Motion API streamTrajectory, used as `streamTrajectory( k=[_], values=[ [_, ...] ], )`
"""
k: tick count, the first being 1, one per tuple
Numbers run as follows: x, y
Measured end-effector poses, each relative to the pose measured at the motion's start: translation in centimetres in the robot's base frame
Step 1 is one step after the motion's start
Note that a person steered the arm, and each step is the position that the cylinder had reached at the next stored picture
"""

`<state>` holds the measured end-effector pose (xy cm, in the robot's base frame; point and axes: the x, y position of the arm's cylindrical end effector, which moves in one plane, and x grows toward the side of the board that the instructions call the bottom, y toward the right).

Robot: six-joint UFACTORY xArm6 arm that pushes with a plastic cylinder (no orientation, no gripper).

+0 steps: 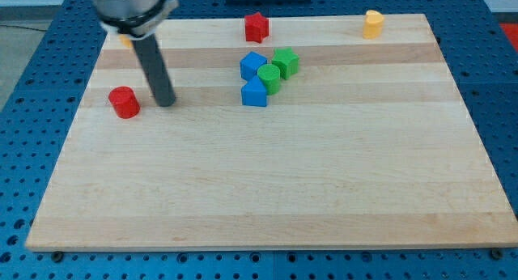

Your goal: Push the blue triangle towards the center right

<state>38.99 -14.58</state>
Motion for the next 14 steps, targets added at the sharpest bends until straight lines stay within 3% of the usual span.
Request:
streamTrajectory(
  k=[2, 7, 10, 12, 14],
  values=[
    [-1.1, 8.5],
    [2.9, 18.6],
    [7.2, 18.7],
    [5.8, 25.6],
    [2.8, 25.0]
  ],
)
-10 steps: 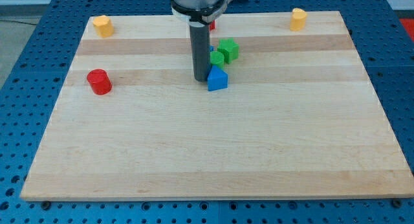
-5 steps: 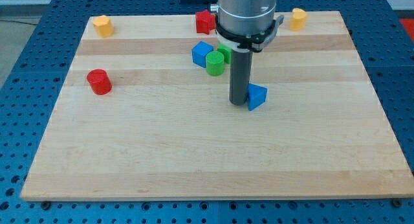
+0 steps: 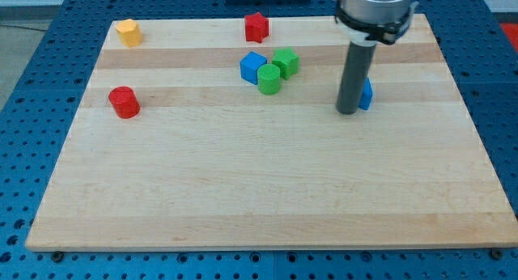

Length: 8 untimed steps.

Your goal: Push the blue triangle towards the center right

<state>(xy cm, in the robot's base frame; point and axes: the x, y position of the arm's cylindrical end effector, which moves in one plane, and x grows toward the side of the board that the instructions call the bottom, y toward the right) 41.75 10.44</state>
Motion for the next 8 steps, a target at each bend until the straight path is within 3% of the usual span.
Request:
streamTrajectory(
  k=[2, 6, 8],
  values=[
    [-3.4, 0.1],
    [-2.4, 6.6],
    [-6.5, 3.6]
  ],
)
